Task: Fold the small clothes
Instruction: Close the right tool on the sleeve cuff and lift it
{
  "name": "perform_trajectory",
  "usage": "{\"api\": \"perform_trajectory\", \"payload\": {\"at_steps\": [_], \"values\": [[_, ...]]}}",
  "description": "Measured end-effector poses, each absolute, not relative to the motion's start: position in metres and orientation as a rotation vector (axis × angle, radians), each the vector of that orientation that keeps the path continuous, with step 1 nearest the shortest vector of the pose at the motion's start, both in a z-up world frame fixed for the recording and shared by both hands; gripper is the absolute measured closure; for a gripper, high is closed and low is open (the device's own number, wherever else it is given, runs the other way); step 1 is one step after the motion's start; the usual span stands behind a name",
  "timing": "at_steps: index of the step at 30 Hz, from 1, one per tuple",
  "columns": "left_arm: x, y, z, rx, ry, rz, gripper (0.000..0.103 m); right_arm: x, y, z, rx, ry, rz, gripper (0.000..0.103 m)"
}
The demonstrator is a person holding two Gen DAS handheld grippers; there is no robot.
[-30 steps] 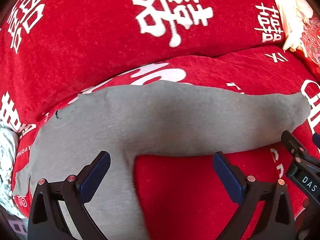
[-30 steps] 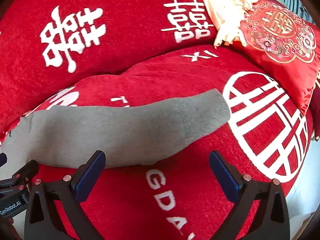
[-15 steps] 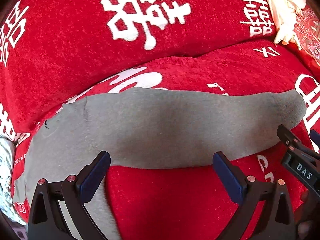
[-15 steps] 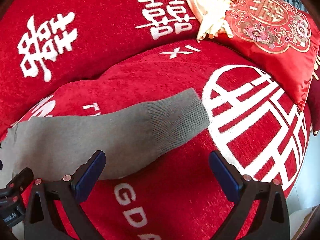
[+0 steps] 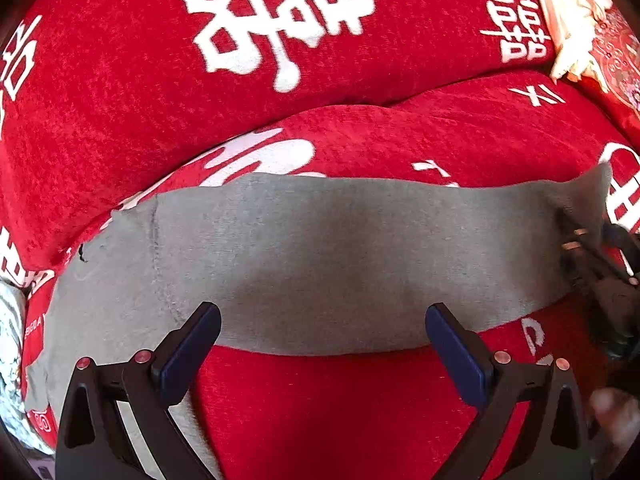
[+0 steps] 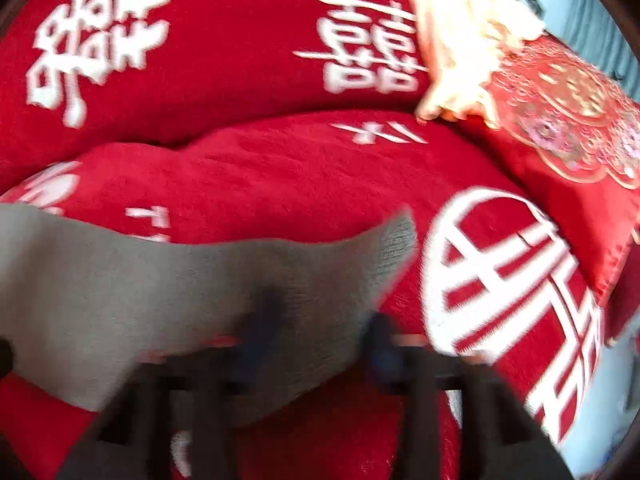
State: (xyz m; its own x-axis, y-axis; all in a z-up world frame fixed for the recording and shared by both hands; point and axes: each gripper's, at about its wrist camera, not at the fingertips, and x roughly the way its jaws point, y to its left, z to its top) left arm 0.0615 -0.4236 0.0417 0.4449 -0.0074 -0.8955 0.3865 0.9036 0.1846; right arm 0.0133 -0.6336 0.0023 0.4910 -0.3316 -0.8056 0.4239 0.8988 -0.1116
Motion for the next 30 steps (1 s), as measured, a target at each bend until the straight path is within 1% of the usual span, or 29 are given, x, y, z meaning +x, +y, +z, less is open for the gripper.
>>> {"api": "perform_trajectory", "payload": {"at_steps": [2, 6, 11, 15, 21, 30], "values": [[0.064, -0.415, 0.044, 0.381, 1.087, -0.241, 0.000, 0.011, -0.638, 0.006, 0.159, 0.951, -0.442, 0.091], [0.070, -0.390, 0.048, 0.345, 1.087, -0.207, 0.000, -0.008, -0.643, 0.020, 0.215, 0.890, -0.480, 0.091], [0.071, -0.344, 0.048, 0.304, 1.105, -0.158, 0.000, -0.018, -0.634, 0.038, 0.198, 0.845, -0.562, 0.091], [0.066, -0.299, 0.050, 0.252, 1.111, -0.130, 0.000, -0.026, -0.624, 0.054, 0.260, 0.798, -0.558, 0.091], [0.055, -0.234, 0.046, 0.180, 1.120, -0.094, 0.000, -0.034, -0.589, 0.088, 0.266, 0.741, -0.513, 0.091], [0.041, -0.120, 0.023, 0.055, 1.145, -0.024, 0.000, -0.017, -0.532, 0.111, 0.275, 0.732, -0.459, 0.091]]}}
